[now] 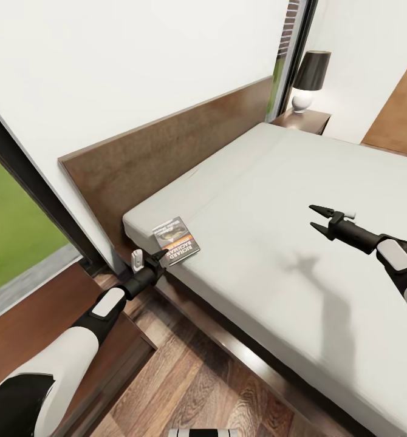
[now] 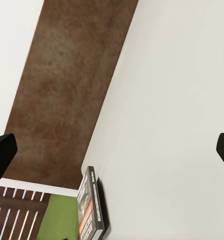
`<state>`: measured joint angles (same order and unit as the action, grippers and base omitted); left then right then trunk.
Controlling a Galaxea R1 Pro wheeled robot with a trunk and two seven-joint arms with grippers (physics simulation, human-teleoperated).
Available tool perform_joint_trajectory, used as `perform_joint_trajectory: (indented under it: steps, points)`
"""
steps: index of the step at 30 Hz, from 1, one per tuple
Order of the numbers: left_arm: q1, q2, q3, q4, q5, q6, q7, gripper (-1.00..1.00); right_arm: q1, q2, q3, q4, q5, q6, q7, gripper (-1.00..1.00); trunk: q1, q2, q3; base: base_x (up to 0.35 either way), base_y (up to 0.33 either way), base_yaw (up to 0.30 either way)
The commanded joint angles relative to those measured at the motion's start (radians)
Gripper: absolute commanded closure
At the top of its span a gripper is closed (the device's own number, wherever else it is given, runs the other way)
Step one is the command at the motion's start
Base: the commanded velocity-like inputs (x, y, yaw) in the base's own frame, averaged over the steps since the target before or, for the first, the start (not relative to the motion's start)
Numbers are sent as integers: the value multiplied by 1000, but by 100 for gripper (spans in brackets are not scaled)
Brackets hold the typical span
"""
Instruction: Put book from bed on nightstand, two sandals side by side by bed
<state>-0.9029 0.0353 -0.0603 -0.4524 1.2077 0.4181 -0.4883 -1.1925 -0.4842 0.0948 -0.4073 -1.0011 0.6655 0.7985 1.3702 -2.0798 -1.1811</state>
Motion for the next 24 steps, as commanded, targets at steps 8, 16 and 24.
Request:
perform_joint_trajectory:
  steps: [8, 16, 24]
  points:
    - [-1, -1, -7, 1, 11, 2, -1, -100, -1, -1, 6, 1, -9, 3, 1, -100, 0, 0, -1, 0, 0, 0]
    - [0, -5, -7, 1, 11, 0, -1, -100, -1, 1, 8, 1, -9, 3, 0, -100, 0, 0, -1, 0, 0, 0]
    - [-1, -10, -18, 1, 12, -10, 0, -100, -1, 1, 7, 1, -9, 3, 0, -100, 0, 0, -1, 0, 0, 0]
